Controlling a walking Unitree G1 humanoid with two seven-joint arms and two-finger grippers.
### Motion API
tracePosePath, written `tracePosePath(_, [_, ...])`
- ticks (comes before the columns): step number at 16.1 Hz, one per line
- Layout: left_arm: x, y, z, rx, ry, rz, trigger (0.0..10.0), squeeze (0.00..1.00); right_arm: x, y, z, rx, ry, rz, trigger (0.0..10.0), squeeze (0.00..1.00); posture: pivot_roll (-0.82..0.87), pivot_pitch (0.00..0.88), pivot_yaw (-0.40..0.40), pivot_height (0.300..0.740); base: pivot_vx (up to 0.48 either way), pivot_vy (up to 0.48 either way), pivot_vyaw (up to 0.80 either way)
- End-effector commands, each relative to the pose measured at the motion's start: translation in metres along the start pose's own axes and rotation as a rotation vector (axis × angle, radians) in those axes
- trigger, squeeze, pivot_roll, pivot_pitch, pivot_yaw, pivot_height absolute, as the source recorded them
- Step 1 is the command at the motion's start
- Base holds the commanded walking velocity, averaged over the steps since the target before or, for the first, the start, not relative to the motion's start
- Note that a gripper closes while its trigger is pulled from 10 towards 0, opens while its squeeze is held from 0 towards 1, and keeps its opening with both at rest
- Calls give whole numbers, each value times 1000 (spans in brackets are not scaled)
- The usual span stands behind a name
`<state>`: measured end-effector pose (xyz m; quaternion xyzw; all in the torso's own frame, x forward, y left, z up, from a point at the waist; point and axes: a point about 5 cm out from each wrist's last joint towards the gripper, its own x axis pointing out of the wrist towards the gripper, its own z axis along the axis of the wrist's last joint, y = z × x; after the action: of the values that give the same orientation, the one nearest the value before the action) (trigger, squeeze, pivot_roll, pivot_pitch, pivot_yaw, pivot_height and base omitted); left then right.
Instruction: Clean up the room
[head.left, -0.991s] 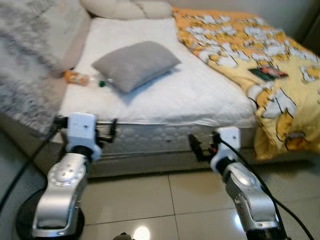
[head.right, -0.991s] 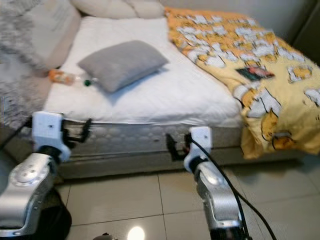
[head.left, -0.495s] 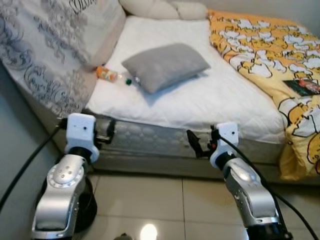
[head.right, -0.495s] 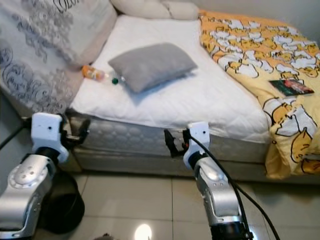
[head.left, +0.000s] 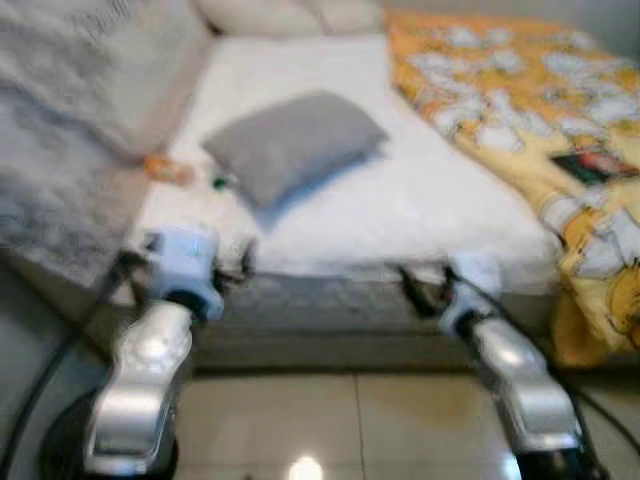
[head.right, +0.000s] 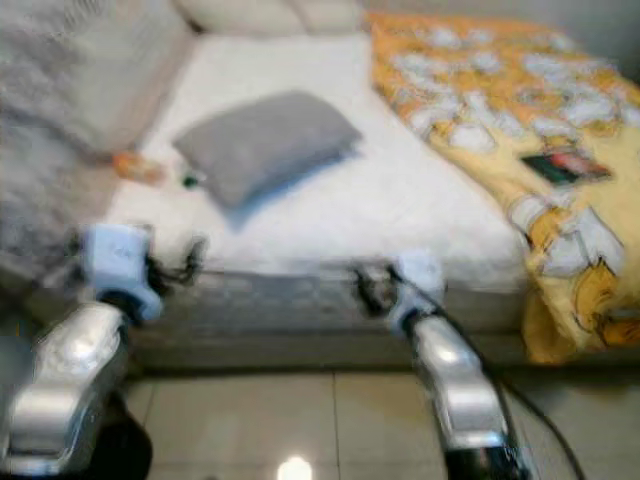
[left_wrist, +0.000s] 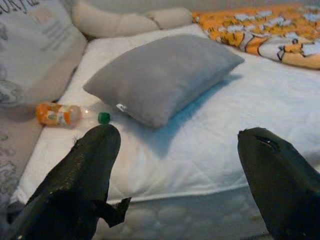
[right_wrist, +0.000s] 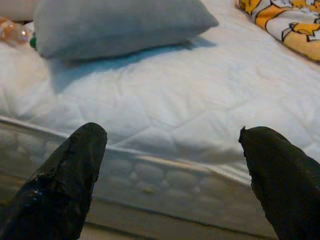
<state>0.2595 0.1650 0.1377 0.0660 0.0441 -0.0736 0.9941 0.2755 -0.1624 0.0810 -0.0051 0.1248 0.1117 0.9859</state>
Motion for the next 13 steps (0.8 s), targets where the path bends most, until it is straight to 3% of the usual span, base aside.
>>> tracePosePath(1, [-3,14,-1,23,8,47,10000,0,6,16,9,1,-38,53,10000,0,58,0,-24,740,311,0,800])
tracePosePath(2, [-3,14,-1,22,9,47,10000,0,6,16,9,-2,-38,54,10000,0,59,0,-25,740,307,0,800])
tracePosePath(13, [-6,12,-4,22,18,31,10000,0,2,14,7,15,-48,41,10000,0,55,0,-23,740,300,0,0])
